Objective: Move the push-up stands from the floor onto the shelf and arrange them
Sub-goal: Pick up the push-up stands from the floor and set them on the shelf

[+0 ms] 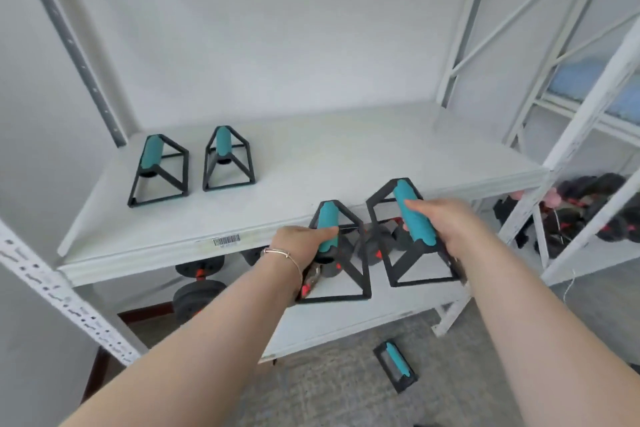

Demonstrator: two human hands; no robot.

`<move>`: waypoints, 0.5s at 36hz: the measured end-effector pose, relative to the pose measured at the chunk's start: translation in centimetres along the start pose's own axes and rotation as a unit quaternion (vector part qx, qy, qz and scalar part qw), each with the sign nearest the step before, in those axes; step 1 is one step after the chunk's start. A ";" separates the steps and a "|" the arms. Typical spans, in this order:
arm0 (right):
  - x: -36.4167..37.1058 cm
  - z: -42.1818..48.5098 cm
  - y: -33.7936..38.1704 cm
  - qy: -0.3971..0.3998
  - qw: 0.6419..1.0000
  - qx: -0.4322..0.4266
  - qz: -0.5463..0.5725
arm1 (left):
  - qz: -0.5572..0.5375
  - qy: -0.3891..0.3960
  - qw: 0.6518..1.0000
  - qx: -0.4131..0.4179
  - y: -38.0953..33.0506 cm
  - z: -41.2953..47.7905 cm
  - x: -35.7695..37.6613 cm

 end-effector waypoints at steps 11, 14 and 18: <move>1.5 9.1 9.6 0.038 0.998 -0.056 -0.019 | -0.036 -0.015 0.999 0.026 -10.4 4.3 -2.2; 2.4 12.3 11.6 0.056 0.996 -0.067 -0.022 | -0.012 -0.061 0.996 0.069 -12.7 6.1 -2.4; 4.1 16.4 13.1 0.076 0.994 -0.067 -0.039 | 0.032 -0.122 0.986 0.106 -15.1 8.8 -2.0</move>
Point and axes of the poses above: each hand's wrist, its own z-axis towards the middle knuckle, its own x-axis out of the palm, y = z × x, the point moved 7 cm from there along z, towards the middle knuckle, and after that the axes turned 10 degrees about z, right-handed, at the moved point
